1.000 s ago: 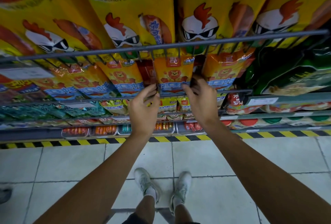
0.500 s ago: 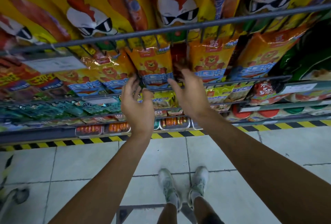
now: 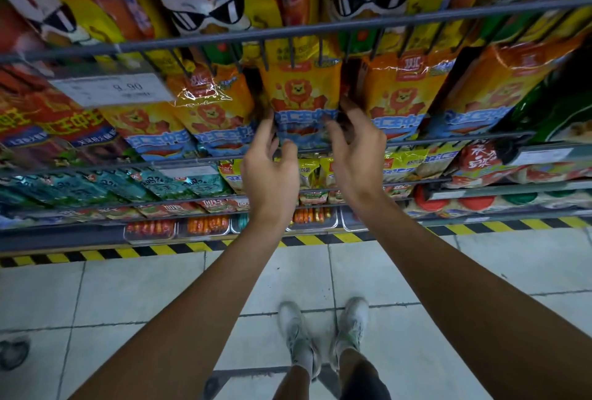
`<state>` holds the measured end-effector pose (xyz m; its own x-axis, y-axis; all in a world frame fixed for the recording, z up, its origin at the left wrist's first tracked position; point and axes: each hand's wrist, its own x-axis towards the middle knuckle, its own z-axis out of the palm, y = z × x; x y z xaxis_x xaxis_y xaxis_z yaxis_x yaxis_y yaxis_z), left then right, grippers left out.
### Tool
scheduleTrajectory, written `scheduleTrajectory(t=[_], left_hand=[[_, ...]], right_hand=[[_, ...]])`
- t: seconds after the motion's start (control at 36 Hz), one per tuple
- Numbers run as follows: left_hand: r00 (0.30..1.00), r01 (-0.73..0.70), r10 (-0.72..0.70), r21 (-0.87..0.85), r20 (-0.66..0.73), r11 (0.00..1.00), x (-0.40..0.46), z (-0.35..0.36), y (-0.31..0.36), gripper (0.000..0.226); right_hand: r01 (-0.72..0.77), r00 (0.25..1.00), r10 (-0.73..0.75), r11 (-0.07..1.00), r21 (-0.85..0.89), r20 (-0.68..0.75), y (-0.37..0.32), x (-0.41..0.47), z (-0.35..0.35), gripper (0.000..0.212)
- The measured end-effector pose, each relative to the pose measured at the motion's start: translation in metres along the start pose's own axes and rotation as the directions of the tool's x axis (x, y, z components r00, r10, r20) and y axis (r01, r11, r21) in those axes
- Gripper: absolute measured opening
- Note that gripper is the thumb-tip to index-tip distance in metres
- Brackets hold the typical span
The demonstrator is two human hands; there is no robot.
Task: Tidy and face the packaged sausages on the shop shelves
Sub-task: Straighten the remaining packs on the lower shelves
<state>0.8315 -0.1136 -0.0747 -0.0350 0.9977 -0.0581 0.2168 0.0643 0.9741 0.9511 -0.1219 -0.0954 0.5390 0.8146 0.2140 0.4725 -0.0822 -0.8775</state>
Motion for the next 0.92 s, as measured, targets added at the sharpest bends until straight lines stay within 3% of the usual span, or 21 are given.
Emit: scheduleTrajectory(t=[0.39, 0.69, 0.92], left_hand=[[0.981, 0.041, -0.064, 0.124, 0.185, 0.991, -0.002, -0.025, -0.016, 0.061], [0.907, 0.063, -0.121, 0.155, 0.403, 0.986, 0.005, -0.036, -0.019, 0.076], [0.905, 0.062, -0.103, 0.112, 0.412, 0.992, 0.007, -0.039, -0.025, 0.076]], right_hand=[[-0.023, 0.998, 0.029, 0.995, -0.096, 0.062, 0.005, -0.005, -0.003, 0.030], [-0.036, 0.999, 0.039, 0.990, -0.137, 0.017, 0.004, -0.010, -0.002, 0.023], [0.026, 1.000, -0.028, 0.989, -0.145, -0.012, 0.002, -0.014, -0.003, 0.019]])
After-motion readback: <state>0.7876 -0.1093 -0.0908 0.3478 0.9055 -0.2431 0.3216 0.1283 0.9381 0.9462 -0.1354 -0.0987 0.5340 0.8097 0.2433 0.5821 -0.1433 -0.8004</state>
